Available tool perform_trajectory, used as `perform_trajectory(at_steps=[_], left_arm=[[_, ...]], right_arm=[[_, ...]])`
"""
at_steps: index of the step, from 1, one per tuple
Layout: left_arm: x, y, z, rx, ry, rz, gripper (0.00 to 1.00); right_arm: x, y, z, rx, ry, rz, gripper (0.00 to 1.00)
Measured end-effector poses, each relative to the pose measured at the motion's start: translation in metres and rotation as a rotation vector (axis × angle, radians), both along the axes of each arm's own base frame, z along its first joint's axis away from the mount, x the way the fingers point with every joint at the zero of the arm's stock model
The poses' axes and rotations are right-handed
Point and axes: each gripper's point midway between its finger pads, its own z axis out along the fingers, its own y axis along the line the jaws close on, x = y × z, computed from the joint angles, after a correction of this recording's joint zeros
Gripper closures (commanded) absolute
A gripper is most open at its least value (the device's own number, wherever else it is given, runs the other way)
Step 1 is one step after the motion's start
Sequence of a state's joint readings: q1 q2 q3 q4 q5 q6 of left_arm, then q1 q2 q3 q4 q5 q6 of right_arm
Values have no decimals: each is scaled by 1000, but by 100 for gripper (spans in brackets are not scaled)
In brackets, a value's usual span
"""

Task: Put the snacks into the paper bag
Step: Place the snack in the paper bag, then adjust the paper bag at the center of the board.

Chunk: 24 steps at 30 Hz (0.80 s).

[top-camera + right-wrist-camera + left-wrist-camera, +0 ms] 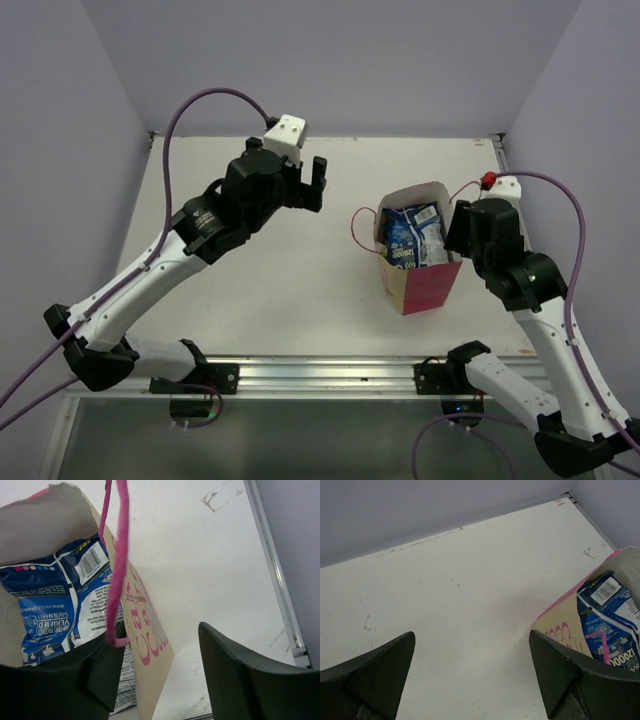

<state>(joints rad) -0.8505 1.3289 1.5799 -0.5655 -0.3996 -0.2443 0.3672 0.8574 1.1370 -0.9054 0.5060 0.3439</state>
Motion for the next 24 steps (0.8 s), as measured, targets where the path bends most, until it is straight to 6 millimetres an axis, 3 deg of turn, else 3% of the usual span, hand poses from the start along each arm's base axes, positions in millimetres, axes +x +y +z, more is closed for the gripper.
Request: perform_trajectory(at_steps=[5,12,19,24], left_arm=[[-9,24,-17,18,14,54,0],[-24,47,-24,-4,13,91,0],[-29,53,-20,-27,4,97,0],[-31,53,-31,-20,22,92,0]], right_arm=[[-11,-5,20,15,-60,6,20],[-27,-12,40,41,-149,7,15],[-21,-10,20,13,-80,5,15],[-17,-12,6,-15,-40,-12,17]])
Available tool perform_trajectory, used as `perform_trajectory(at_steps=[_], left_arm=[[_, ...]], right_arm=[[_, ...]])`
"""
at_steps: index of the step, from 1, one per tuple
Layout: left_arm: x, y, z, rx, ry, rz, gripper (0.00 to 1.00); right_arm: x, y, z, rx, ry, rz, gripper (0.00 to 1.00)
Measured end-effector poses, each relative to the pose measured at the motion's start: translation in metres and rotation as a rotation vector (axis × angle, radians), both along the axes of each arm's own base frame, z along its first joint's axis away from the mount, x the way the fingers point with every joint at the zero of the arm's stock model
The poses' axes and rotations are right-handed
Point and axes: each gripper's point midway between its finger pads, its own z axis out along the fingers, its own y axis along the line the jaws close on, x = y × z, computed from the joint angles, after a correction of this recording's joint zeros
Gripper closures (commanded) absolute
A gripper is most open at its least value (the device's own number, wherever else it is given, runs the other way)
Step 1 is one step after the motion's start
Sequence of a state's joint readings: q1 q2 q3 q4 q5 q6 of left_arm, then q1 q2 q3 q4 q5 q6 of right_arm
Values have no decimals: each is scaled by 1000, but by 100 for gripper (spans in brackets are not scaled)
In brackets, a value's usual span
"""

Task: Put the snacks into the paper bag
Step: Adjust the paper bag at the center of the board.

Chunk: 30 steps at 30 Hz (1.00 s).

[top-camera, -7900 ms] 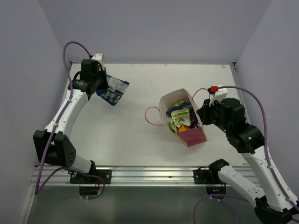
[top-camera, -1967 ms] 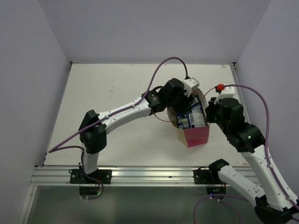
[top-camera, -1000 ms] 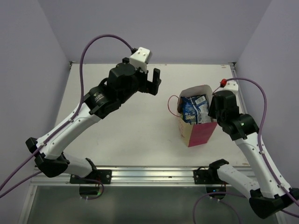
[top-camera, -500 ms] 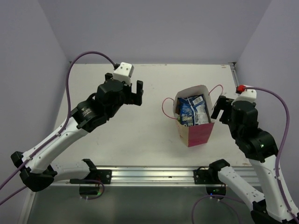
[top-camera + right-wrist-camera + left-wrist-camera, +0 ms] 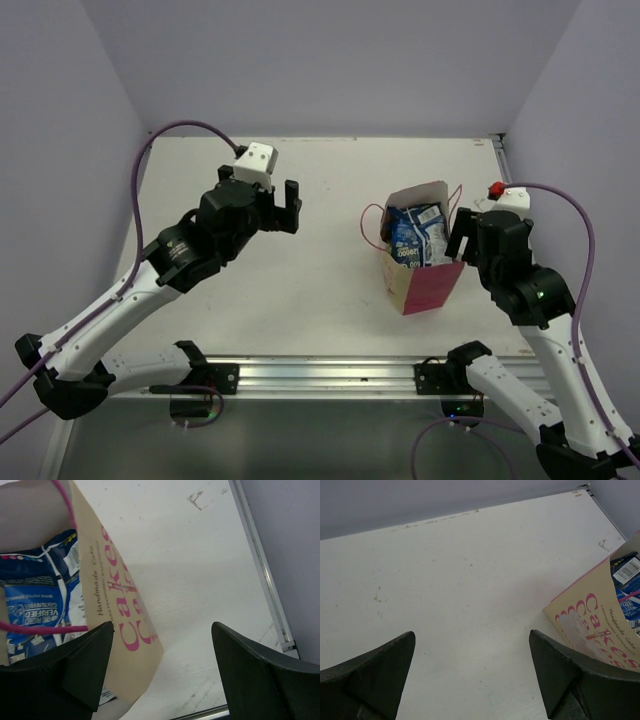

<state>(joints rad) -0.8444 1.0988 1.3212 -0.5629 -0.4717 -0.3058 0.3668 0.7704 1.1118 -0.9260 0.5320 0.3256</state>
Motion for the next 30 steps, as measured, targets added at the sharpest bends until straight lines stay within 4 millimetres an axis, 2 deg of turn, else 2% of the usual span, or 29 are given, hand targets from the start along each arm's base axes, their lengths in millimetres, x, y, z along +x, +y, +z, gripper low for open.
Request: perform_trajectory(at_steps=[9,13,16,18,23,26,30], left_arm=[[-3,-9,-15,-12,37,-38,0],[-4,-23,-36,-53,75,-65,2],[-2,-40,-71,-80,147,-87,4],[-1,-58,-114,-69,249,-109,5],[-6,-87,-200,-30,468,-142,7],[-13,-99,-217,-78,530,-174,8],[-15,-125,-208,-199,545,-240,8]], right_arm=[[5,-8,-13,-44,45,-61,18],[5,-13,-14,-55,45,-87,18],[5,-13,-13,-53,44,-87,18],[5,-12,-14,-49,45,-85,18],[3,-10,-12,-33,35,-67,17],[-1,-8,-7,-11,11,-49,17],[-2,-1,-5,17,1,-15,17]])
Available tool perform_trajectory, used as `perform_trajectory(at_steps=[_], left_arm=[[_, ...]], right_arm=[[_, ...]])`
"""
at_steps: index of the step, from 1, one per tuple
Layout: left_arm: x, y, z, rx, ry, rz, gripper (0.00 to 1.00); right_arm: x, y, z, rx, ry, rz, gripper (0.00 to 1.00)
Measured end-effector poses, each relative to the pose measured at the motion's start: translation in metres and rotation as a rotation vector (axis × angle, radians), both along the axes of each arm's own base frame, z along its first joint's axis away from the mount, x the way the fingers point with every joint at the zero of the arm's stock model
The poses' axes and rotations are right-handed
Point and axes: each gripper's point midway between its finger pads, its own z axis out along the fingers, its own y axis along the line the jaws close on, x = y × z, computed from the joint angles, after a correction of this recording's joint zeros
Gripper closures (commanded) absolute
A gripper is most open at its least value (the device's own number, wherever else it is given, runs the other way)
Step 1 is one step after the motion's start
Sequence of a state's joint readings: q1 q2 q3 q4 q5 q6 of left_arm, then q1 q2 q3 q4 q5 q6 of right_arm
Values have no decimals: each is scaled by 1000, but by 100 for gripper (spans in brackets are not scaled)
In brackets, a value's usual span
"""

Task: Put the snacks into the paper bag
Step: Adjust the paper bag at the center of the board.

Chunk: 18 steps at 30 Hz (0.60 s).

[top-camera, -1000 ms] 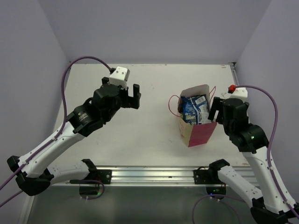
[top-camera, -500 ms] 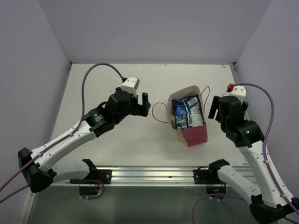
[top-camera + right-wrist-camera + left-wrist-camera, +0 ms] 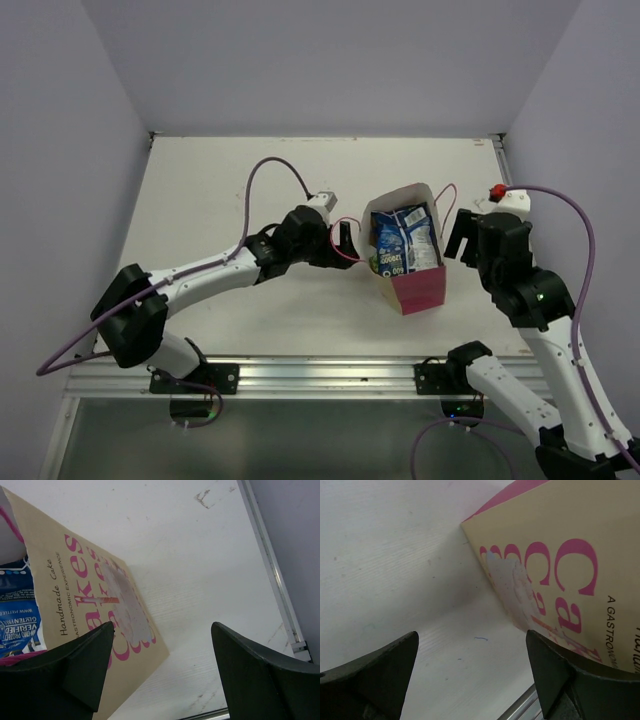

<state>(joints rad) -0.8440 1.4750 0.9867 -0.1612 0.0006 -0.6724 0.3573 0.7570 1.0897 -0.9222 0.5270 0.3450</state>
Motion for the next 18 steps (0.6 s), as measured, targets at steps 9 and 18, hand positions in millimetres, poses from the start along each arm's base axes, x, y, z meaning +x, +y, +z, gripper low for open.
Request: perform_trajectory(at_steps=[9,18], left_arm=[[-4,-48,-9,-120,67,-56,9],[5,-78,12,-184,47,-68,9]], right_arm=[[5,17,-32,27,81,67,17],[6,17,-39,31,88,63,17]])
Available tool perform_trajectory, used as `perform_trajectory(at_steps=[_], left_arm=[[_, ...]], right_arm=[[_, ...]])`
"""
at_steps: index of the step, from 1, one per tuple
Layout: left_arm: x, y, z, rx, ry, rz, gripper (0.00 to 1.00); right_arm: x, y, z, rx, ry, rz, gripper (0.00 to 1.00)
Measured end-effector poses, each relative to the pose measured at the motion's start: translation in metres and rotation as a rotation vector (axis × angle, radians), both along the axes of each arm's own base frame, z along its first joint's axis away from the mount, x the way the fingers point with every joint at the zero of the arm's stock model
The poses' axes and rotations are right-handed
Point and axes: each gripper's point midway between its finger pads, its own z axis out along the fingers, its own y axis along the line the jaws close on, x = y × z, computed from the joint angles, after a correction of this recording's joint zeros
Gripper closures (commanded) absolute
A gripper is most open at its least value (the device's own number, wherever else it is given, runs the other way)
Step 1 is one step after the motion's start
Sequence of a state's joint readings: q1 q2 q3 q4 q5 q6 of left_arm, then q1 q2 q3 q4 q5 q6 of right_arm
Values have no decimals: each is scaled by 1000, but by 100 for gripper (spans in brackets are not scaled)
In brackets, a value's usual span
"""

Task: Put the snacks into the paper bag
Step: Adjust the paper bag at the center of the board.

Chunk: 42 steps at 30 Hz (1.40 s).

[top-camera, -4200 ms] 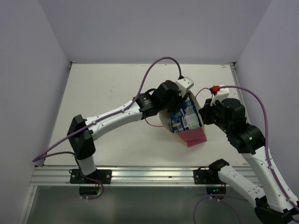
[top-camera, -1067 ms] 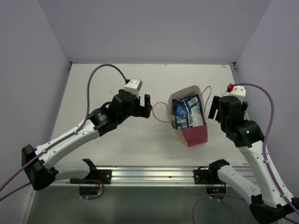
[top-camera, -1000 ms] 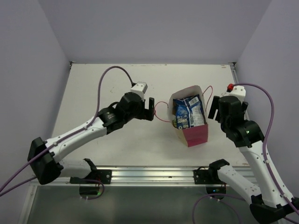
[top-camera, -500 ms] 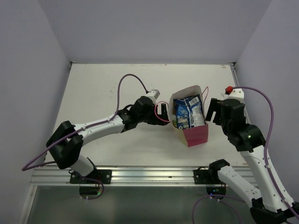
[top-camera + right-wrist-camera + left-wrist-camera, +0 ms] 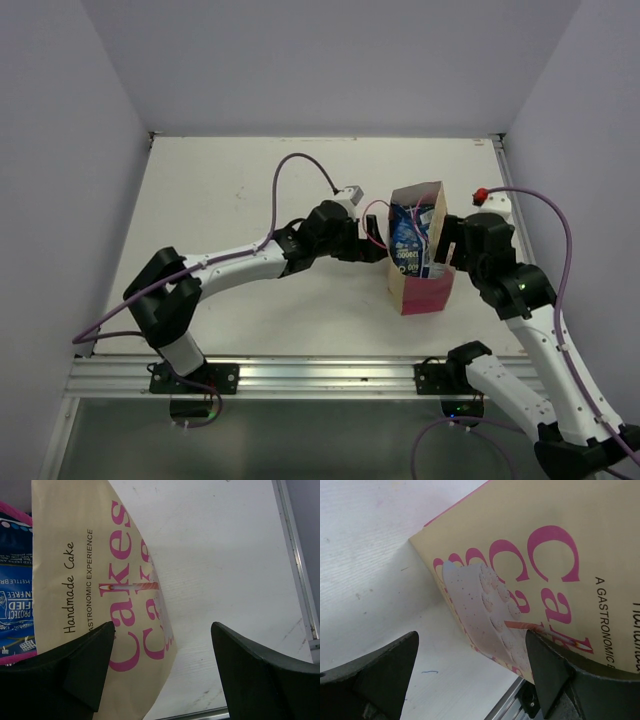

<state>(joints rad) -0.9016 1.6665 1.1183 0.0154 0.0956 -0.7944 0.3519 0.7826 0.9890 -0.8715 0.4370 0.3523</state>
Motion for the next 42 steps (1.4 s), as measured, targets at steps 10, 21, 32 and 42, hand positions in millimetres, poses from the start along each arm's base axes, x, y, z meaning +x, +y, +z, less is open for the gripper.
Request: perform_trajectory(at_steps=[10,21,32,42], left_arm=[[6,-45,11,-50,-21,-34,9],[6,-38,23,-32,-68,-6,6],[6,-8,49,-2,-141,52,3],[11,33,70,53,-209,136,0]], right_arm=[[-3,-15,1,-21,-23,-82,17],[-23,-33,32,-9,-125,-154,17],[-42,-42,76,19,-263,-139,15],[-60,-51,110,-4,-365,-108,2]])
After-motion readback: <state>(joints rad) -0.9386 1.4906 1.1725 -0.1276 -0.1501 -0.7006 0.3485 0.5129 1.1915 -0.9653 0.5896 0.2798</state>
